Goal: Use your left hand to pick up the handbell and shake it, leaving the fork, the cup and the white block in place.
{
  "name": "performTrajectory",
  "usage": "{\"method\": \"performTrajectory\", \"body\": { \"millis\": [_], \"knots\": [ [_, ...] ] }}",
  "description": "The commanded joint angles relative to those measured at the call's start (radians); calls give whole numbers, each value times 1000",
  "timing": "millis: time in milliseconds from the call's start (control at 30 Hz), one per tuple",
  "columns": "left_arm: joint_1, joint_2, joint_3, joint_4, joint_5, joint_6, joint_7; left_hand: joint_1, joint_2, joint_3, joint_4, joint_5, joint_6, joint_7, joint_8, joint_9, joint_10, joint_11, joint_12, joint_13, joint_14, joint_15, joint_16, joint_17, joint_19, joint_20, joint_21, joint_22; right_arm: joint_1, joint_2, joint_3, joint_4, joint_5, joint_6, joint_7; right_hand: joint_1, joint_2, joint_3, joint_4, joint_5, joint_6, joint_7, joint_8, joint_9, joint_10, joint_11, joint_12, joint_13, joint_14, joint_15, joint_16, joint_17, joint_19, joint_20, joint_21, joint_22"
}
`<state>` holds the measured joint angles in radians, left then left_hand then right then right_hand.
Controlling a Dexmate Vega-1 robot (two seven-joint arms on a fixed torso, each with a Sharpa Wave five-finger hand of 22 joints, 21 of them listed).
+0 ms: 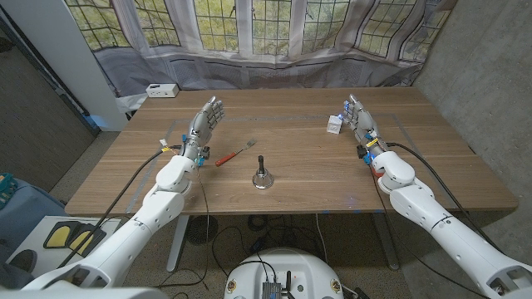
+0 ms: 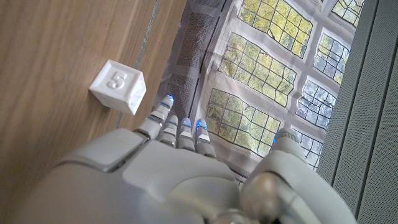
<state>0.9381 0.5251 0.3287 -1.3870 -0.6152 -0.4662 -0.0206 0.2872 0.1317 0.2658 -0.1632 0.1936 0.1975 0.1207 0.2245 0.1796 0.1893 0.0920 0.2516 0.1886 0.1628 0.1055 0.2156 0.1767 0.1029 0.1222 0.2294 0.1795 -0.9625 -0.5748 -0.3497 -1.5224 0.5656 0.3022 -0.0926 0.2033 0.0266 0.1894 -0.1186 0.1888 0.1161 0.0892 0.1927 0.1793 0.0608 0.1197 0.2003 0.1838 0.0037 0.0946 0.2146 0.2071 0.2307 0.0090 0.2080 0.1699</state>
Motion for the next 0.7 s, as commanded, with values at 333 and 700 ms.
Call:
{"method": "performTrajectory", "body": {
  "millis": [333,700],
  "knots": [
    [87,67,-14,-97,91,-90,3,41,-5,25,-7,8,21,-4,-2,1,20,-7,4,6,25,-5,-6,1,22,7,-4,1,-64,-11,23,-68,-31,31,-47,15,8,11,-6,3,10,-3,5,6,6,-1,3,5,13,3,7,2,10,3,2,3],
    [105,85,-22,-96,125,-162,-21,57,-14,32,-9,7,36,-8,-2,1,27,-13,2,6,28,-10,-11,0,19,13,-9,1,-58,1,13,-53,-29,33,-37,20,12,13,-8,2,12,-3,4,6,8,1,3,6,16,3,6,2,10,6,0,3]
  ]
}}
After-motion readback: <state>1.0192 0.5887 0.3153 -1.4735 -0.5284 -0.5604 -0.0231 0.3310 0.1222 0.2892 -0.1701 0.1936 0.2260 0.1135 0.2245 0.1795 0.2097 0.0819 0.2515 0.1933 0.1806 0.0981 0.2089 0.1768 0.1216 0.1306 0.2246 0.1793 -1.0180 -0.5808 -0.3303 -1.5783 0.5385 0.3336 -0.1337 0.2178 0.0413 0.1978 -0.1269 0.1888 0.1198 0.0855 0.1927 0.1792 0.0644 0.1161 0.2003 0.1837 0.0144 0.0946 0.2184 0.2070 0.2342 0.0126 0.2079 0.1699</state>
